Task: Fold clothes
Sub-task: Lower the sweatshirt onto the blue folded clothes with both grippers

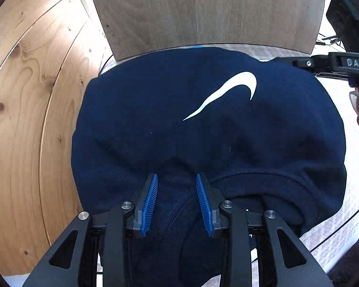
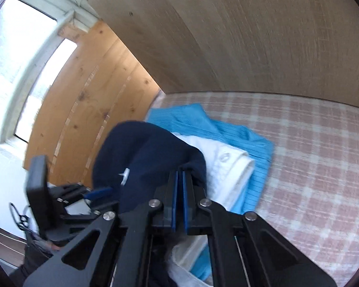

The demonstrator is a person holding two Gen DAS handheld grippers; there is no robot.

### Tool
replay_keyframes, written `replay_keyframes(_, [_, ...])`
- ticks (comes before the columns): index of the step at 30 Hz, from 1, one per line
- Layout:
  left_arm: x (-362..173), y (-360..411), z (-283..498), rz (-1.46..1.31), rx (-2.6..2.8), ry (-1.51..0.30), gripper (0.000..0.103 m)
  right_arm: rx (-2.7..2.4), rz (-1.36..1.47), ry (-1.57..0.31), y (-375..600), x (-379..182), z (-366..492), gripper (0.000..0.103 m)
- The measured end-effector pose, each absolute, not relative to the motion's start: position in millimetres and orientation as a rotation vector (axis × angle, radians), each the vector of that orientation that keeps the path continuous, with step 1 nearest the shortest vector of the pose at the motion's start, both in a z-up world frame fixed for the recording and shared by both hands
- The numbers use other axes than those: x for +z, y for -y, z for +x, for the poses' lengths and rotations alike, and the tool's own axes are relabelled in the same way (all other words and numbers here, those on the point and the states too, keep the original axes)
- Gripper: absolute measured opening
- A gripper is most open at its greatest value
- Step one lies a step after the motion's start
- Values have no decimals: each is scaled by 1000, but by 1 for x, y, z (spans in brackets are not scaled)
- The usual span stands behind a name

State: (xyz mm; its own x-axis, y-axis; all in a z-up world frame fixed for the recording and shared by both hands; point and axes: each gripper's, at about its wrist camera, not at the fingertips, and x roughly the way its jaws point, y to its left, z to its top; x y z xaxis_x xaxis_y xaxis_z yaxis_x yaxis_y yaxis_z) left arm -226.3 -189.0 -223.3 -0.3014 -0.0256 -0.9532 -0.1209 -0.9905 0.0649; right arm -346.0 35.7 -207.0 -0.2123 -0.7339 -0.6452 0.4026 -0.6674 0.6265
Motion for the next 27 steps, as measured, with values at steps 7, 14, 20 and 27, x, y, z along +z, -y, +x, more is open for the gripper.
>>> replay_keyframes(7, [-228,192,-230,-1811,2477,-189,33,-2166,1117,124,-29,-170,-355,4])
replay_keyframes(14, [-194,214,-224,-1721,2563,-60,33,-2247,1258,261,-62,-178,-370,15])
replay_keyframes(20, [-170,240,-273,-1620,2708,114,33,-2029,1163,295,-18,-171,-347,37])
replay_keyframes(27, [-227,235,-343,-1776,2708,-1,36,-2000,1256,24,35,-220,-311,37])
